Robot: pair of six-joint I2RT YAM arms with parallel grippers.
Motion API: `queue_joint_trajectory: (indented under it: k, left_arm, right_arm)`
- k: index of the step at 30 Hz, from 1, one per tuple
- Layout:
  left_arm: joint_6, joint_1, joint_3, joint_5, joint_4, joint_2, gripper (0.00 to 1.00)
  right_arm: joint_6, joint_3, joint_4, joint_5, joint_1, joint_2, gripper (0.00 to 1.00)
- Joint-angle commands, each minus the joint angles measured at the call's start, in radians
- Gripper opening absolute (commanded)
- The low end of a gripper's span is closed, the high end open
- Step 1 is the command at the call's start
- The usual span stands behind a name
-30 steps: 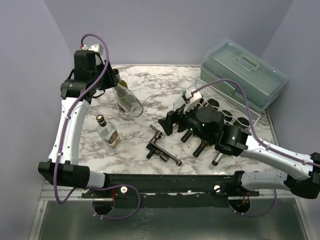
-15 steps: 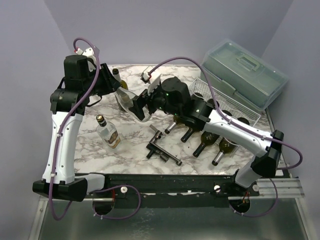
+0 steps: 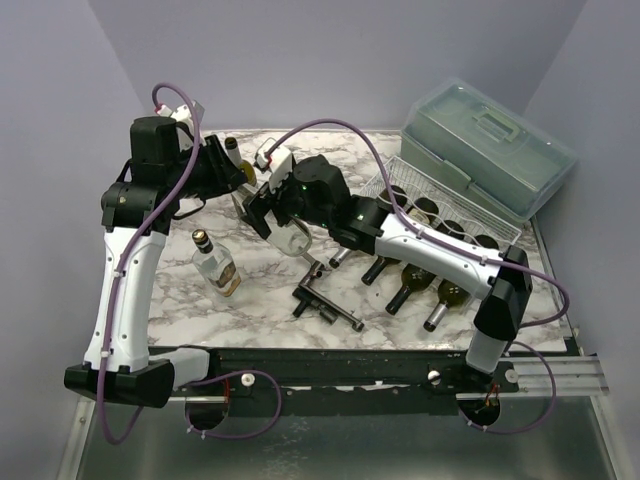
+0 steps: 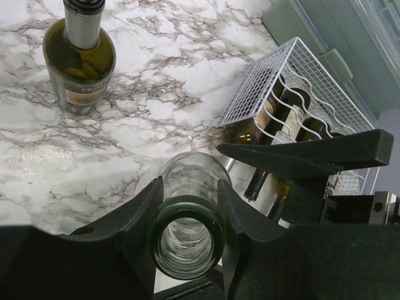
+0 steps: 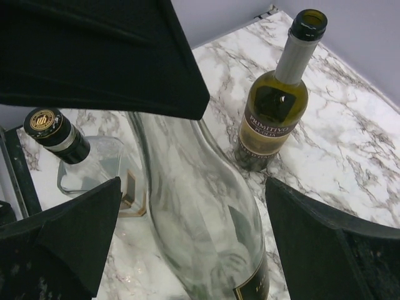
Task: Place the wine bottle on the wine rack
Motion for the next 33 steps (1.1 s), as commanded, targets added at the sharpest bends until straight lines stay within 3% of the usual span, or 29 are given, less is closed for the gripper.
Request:
queue_joint_trajectory:
  k: [1, 3, 10, 17, 21, 22, 23, 25, 33]
  left_arm:
    - [-0.056, -0.001, 0.013, 0.082, 0.100, -0.068, 0.00]
    - [-0.058, -0.001, 0.007, 0.082, 0.100, -0.071, 0.00]
    - [-0.068, -0.001, -0.004, 0.085, 0.095, -0.078, 0.00]
    - [-0.079, -0.001, -0.001, 0.090, 0.090, -0.080, 0.00]
    - [-0.091, -0.001, -0.005, 0.096, 0.091, -0.089, 0.00]
    - [-0.094, -0.001, -0.005, 0.097, 0.089, -0.093, 0.00]
    - [-0.096, -0.001, -0.005, 0.099, 0.089, -0.097, 0.00]
    - [-0.100, -0.001, -0.002, 0.099, 0.087, -0.105, 0.01]
    - [-0.105, -0.001, 0.011, 0.088, 0.083, -0.130, 0.38]
  right_arm:
    - [-0.040, 0.004, 0.117, 0.013, -0.004, 0.031, 1.00]
    - [-0.050, -0.011, 0.151, 0.001, -0.004, 0.045, 0.99]
    - [-0.053, 0.019, 0.151, 0.016, -0.003, 0.100, 0.83]
    - [-0.067, 0.000, 0.191, 0.048, 0.003, 0.119, 0.80]
    - [-0.105, 0.011, 0.170, 0.013, 0.007, 0.129, 0.26]
    - [-0.113, 0.004, 0.174, 0.010, 0.007, 0.125, 0.07]
    - [-0.119, -0.011, 0.191, 0.012, 0.007, 0.116, 0.01]
    - [-0.142, -0.053, 0.245, 0.008, 0.009, 0.091, 0.01]
    - [-0.194, -0.208, 0.441, -0.084, 0.009, -0.017, 0.01]
